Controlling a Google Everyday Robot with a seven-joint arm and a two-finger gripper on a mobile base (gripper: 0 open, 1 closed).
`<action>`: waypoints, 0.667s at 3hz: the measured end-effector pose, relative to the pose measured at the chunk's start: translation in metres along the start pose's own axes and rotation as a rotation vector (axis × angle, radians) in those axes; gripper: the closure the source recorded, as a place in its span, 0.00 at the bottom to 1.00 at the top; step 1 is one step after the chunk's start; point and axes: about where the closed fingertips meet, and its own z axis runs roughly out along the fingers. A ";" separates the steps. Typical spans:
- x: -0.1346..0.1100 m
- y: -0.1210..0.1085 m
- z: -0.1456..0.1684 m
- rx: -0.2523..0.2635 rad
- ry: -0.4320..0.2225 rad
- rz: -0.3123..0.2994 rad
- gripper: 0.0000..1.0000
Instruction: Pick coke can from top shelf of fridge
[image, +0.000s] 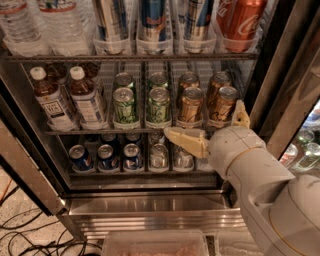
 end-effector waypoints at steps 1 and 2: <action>-0.022 -0.003 0.007 0.051 -0.037 0.002 0.00; -0.038 -0.017 0.009 0.107 -0.063 0.002 0.00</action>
Offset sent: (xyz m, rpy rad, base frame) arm 0.0223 -0.0210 0.0589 0.0283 -0.1181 -0.1635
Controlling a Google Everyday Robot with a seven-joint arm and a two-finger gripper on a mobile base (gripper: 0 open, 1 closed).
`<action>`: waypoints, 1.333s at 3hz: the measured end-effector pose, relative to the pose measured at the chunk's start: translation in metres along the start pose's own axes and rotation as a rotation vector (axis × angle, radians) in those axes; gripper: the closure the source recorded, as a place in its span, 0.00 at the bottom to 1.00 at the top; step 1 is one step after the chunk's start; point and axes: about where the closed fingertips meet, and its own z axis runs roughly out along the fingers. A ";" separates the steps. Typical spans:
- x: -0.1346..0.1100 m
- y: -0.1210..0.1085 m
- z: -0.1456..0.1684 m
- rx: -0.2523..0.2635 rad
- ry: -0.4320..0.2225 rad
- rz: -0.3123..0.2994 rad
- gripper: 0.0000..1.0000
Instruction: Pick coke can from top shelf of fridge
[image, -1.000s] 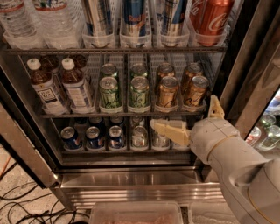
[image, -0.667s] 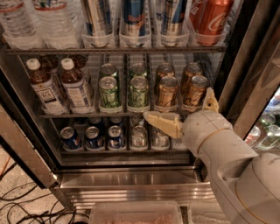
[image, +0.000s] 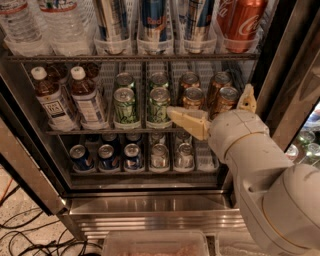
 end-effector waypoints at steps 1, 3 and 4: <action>-0.012 -0.018 -0.001 0.036 -0.025 0.023 0.00; -0.036 -0.038 -0.003 0.065 -0.078 0.039 0.00; -0.045 -0.046 -0.002 0.072 -0.096 0.044 0.00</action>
Offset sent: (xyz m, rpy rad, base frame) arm 0.0022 -0.0383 0.0455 0.0444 -0.0899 -0.0733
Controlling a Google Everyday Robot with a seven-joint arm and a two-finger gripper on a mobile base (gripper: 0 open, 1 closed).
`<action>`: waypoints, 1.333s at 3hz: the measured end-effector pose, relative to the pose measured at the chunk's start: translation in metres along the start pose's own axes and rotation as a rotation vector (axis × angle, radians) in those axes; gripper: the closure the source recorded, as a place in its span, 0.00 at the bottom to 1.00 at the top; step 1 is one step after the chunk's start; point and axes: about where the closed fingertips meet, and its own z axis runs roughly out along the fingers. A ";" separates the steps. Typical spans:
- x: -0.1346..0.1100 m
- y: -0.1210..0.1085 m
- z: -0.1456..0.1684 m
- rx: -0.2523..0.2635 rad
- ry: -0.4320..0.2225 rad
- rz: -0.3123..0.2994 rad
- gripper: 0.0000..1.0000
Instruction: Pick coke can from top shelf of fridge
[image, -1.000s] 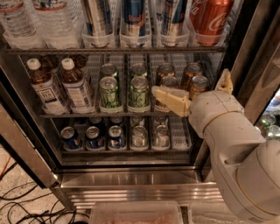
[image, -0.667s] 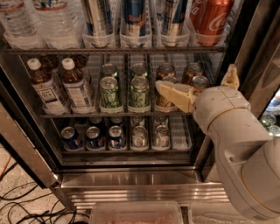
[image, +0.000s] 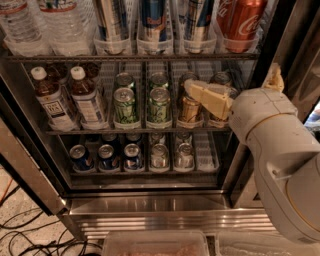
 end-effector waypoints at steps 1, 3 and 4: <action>-0.024 -0.018 0.006 0.005 -0.025 0.014 0.00; -0.027 -0.029 0.004 0.042 -0.026 0.007 0.00; -0.027 -0.029 0.004 0.042 -0.026 0.007 0.19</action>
Offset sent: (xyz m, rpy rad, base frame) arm 0.0043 -0.0175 0.0294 0.0206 -0.0386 -0.0014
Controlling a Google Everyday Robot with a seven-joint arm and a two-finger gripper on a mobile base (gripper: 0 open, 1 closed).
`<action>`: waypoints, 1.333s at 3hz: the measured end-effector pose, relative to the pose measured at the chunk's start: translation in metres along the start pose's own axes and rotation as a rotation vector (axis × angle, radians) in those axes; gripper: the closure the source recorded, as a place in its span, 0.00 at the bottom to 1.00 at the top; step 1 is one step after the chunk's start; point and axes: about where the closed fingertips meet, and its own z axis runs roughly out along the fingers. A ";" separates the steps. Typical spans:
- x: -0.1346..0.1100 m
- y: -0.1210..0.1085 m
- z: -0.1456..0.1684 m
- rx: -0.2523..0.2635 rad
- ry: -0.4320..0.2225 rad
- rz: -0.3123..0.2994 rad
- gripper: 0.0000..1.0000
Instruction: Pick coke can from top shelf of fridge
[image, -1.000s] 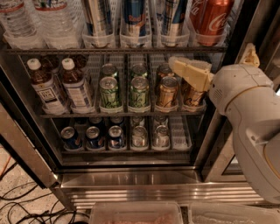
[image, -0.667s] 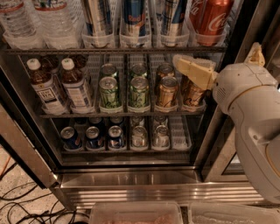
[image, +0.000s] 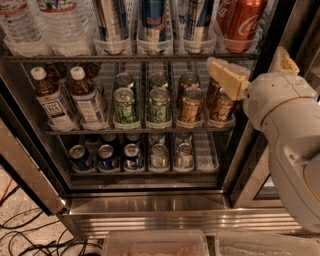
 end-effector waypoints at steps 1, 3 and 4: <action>0.000 0.000 0.000 0.000 0.000 0.000 0.42; 0.000 0.000 0.000 0.000 0.000 0.000 0.33; -0.003 0.001 0.007 -0.008 -0.005 -0.005 0.33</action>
Offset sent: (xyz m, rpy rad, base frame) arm 0.0000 0.0000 0.0000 0.0000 0.0000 0.0000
